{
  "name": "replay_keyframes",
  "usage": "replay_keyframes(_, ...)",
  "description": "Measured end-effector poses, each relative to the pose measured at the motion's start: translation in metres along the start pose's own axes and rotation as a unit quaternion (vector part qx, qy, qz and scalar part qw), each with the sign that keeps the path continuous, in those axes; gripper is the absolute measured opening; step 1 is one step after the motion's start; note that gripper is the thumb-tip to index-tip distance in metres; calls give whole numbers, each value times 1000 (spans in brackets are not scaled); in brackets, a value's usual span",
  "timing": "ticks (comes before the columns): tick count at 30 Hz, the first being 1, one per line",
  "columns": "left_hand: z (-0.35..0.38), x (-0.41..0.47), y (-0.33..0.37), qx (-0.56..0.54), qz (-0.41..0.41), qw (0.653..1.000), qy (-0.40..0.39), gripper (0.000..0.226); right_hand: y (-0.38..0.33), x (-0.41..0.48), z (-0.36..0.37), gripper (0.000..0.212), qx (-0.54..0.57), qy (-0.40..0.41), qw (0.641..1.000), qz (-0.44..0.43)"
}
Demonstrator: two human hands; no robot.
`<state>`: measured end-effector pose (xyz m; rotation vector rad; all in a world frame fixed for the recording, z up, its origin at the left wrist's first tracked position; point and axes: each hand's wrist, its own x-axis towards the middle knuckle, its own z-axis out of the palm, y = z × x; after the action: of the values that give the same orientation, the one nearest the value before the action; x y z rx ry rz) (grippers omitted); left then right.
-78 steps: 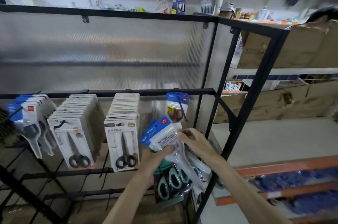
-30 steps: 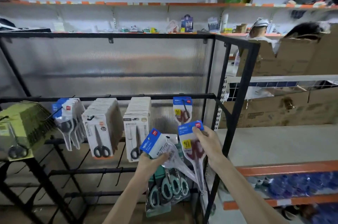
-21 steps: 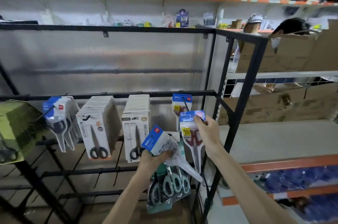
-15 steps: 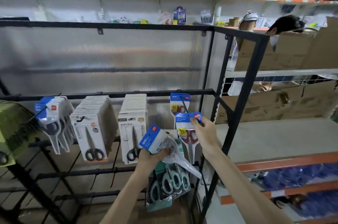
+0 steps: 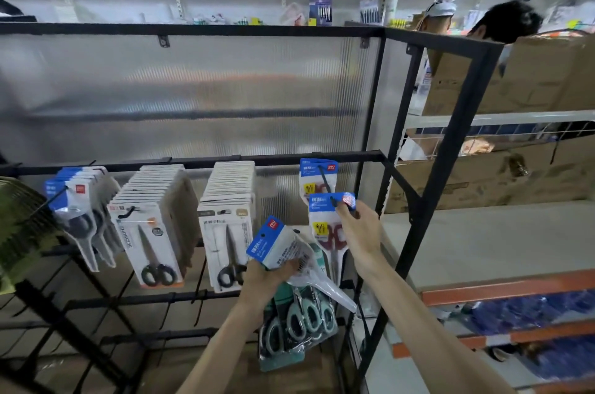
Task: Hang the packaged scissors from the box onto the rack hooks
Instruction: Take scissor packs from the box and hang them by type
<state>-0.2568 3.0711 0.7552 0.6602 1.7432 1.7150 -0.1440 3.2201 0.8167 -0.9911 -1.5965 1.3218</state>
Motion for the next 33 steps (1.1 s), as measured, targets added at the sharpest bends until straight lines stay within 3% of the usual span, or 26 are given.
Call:
replay_keyframes(10, 2, 20, -4, 44, 7, 999, 11, 23, 19, 85, 27, 37, -55, -16, 998, 3)
replay_keyframes(14, 7, 23, -1, 48, -5, 999, 23, 24, 21, 107, 36, 31, -69, -28, 996, 40)
replay_keyframes(21, 9, 28, 7, 64, -4, 997, 32, 21, 12, 121, 40, 46, -137, -55, 989, 14)
replay_keyframes(26, 10, 25, 11, 50, -17, 998, 35, 20, 5, 104, 27, 33, -191, -76, 979, 15)
replay_keyframes(31, 11, 22, 17, 16, -10, 1000, 25, 25, 23, 47, 6, 19, -181, -175, 968, -14)
replay_keyframes(33, 11, 23, 17, 5, -16, 1000, 26, 30, 27, 31, 2, 27, -193, -237, 952, -26)
